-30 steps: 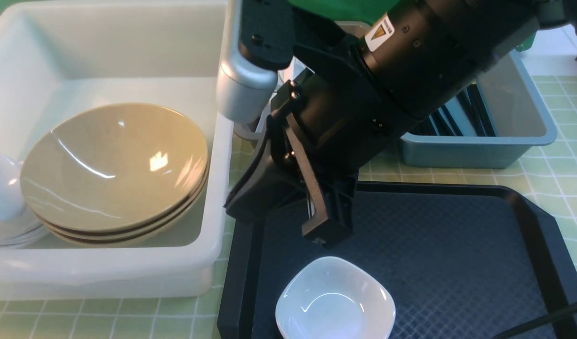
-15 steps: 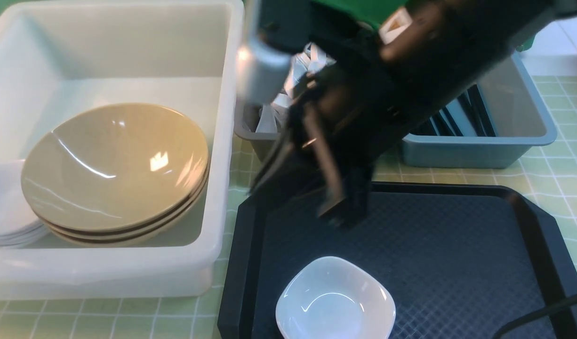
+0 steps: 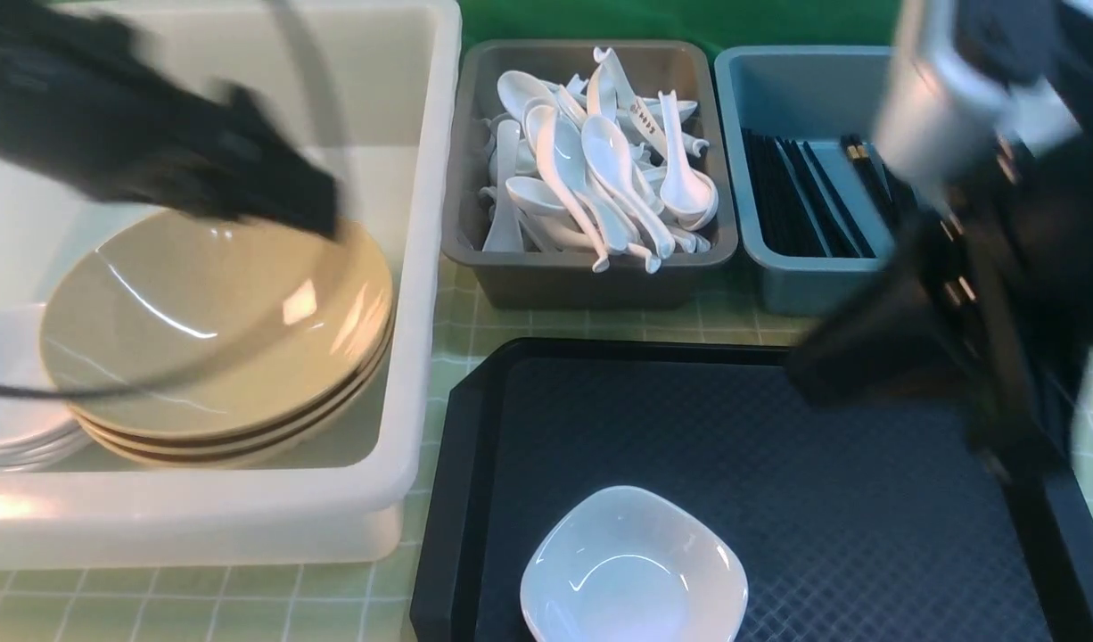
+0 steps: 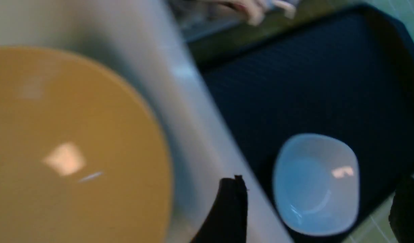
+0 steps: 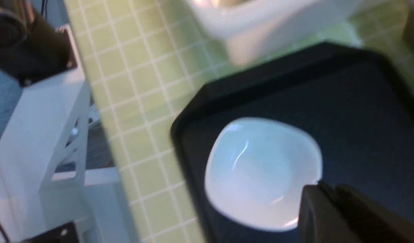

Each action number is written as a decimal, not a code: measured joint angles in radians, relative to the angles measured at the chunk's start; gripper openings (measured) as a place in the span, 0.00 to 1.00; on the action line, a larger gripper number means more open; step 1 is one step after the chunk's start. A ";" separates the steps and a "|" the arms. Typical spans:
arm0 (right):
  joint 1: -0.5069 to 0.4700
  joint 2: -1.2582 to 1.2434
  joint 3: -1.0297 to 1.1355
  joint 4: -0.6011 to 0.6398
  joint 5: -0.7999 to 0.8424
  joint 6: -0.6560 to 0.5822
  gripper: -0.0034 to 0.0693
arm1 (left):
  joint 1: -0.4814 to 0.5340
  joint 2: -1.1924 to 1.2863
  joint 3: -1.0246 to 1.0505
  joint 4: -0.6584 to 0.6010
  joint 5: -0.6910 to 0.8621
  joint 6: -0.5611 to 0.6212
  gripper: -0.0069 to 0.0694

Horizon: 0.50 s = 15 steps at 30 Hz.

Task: On green table put chopsticks spoon bowls plates into blue grey white boxes.
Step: 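Grasp the small white bowl on the black tray by its rim with the left gripper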

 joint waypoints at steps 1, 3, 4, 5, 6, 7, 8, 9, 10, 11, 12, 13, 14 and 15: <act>0.000 -0.028 0.032 -0.001 -0.009 0.000 0.13 | -0.102 0.027 0.000 0.036 0.001 0.002 0.79; 0.000 -0.067 0.077 -0.007 -0.026 0.000 0.13 | -0.193 0.064 0.000 0.075 -0.010 0.002 0.77; 0.000 -0.089 0.099 -0.013 -0.034 0.000 0.13 | -0.262 0.101 0.000 0.103 -0.025 -0.001 0.77; 0.000 -0.105 0.113 -0.016 -0.037 0.000 0.13 | -0.292 0.121 0.000 0.115 -0.035 -0.002 0.77; 0.000 -0.120 0.125 -0.018 -0.041 0.000 0.14 | -0.329 0.149 0.000 0.130 -0.050 -0.006 0.77; 0.000 -0.137 0.135 -0.019 -0.042 0.000 0.14 | -0.377 0.194 0.000 0.148 -0.073 -0.014 0.77; 0.000 -0.159 0.145 -0.019 -0.045 0.002 0.14 | -0.416 0.239 0.000 0.158 -0.093 -0.023 0.77; 0.000 -0.162 0.145 -0.019 -0.045 0.001 0.14 | -0.422 0.247 0.000 0.158 -0.097 -0.025 0.77; 0.000 -0.186 0.146 -0.020 -0.045 0.003 0.15 | -0.460 0.306 0.000 0.165 -0.118 -0.028 0.77; 0.000 -0.198 0.146 -0.020 -0.047 0.003 0.15 | -0.474 0.333 0.000 0.172 -0.129 -0.031 0.77; 0.000 -0.210 0.146 -0.020 -0.047 0.003 0.15 | -0.486 0.360 0.000 0.181 -0.139 -0.035 0.77; 0.000 -0.218 0.146 -0.020 -0.047 0.003 0.15 | -0.493 0.378 0.000 0.189 -0.148 -0.043 0.77; 0.000 -0.238 0.146 -0.020 -0.047 0.003 0.15 | -0.503 0.427 0.000 0.220 -0.177 -0.064 0.77; 0.000 -0.246 0.146 -0.020 -0.048 0.001 0.16 | -0.504 0.446 0.000 0.233 -0.191 -0.078 0.77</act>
